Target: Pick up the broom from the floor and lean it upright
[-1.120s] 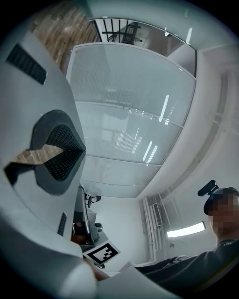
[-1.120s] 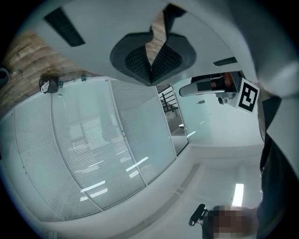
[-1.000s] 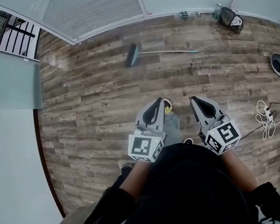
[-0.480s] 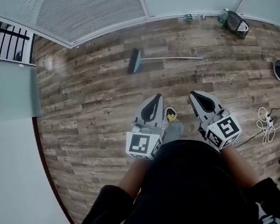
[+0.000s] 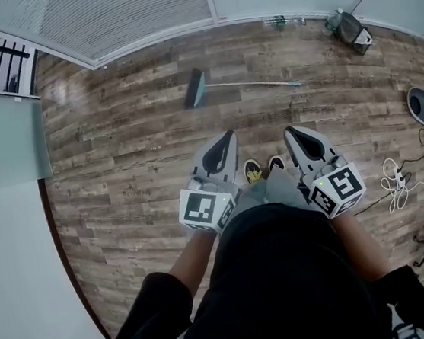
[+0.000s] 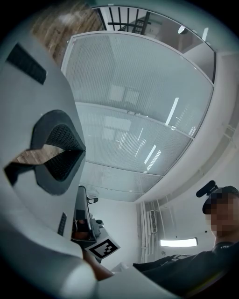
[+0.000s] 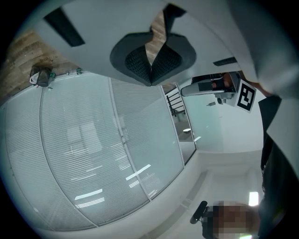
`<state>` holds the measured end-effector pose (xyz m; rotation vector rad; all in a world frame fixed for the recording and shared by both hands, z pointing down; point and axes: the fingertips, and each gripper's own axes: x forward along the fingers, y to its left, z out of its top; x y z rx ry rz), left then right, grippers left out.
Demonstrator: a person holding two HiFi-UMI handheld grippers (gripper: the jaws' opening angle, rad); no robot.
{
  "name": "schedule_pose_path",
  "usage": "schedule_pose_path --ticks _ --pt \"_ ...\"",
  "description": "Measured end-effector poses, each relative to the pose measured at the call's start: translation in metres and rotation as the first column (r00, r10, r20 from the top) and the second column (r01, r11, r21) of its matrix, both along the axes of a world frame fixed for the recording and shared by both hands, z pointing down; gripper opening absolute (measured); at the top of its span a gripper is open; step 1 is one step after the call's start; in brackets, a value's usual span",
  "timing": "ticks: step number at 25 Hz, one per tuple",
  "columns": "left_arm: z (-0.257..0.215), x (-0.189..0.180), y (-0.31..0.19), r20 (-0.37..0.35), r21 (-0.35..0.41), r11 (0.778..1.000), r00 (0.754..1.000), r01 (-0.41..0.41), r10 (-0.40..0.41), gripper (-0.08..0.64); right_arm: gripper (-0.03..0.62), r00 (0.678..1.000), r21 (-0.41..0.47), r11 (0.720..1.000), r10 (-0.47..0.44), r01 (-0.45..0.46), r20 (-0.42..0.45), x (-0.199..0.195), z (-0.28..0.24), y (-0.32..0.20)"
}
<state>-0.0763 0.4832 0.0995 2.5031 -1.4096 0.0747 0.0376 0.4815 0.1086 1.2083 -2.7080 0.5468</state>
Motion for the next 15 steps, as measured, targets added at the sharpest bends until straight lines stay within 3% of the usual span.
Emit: schedule_pose_path --ticks 8,15 --pt "-0.002 0.001 -0.028 -0.032 -0.013 1.000 0.999 0.013 -0.014 0.021 0.018 1.000 -0.017 1.000 -0.026 0.026 -0.008 -0.005 0.006 -0.024" --pt "-0.002 0.004 -0.066 -0.013 -0.021 1.000 1.000 0.023 -0.023 0.021 0.018 0.999 -0.031 0.998 -0.054 0.054 -0.004 -0.002 0.010 -0.065"
